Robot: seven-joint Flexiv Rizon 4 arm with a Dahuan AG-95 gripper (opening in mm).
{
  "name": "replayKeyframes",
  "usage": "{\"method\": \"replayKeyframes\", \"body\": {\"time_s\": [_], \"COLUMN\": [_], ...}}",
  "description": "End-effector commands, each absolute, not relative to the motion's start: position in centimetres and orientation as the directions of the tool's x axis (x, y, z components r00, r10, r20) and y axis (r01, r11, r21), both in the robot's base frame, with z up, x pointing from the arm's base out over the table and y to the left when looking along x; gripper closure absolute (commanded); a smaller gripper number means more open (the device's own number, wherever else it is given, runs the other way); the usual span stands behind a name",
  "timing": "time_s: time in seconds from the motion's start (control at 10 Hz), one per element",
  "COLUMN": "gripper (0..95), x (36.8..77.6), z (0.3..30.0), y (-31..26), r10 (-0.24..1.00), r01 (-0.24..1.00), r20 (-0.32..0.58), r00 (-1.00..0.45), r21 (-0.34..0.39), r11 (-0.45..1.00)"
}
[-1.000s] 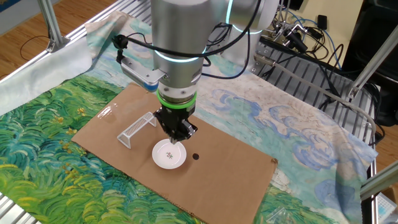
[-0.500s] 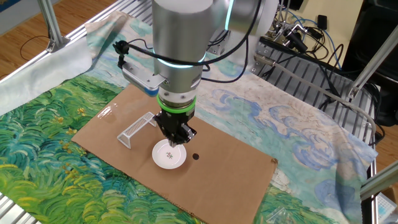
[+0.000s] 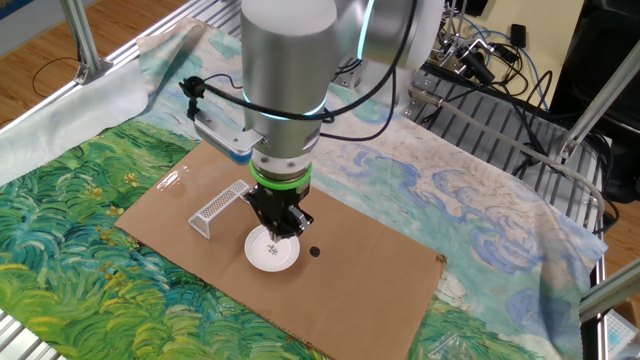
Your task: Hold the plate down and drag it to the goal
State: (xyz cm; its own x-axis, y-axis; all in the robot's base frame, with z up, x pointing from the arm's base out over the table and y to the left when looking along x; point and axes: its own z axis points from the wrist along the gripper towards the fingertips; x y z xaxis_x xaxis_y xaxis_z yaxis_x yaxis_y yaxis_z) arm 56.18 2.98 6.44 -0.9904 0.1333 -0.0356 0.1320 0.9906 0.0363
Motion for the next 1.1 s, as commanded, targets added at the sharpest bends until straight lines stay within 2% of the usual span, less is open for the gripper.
{"method": "replayKeyframes", "body": {"time_s": [0.1,0.7,1.1], "gripper": [95.0,95.0,95.0], "x": [56.2,56.3,56.3], "z": [6.1,4.6,4.6], "y": [2.9,2.8,2.8], "r10": [0.133,0.127,0.129], "r01": [0.132,0.126,0.128], "r20": [-0.039,-0.046,-0.037], "r00": [-0.990,-0.991,-0.991], "r21": [0.036,0.036,0.037], "r11": [0.991,0.991,0.991]}}
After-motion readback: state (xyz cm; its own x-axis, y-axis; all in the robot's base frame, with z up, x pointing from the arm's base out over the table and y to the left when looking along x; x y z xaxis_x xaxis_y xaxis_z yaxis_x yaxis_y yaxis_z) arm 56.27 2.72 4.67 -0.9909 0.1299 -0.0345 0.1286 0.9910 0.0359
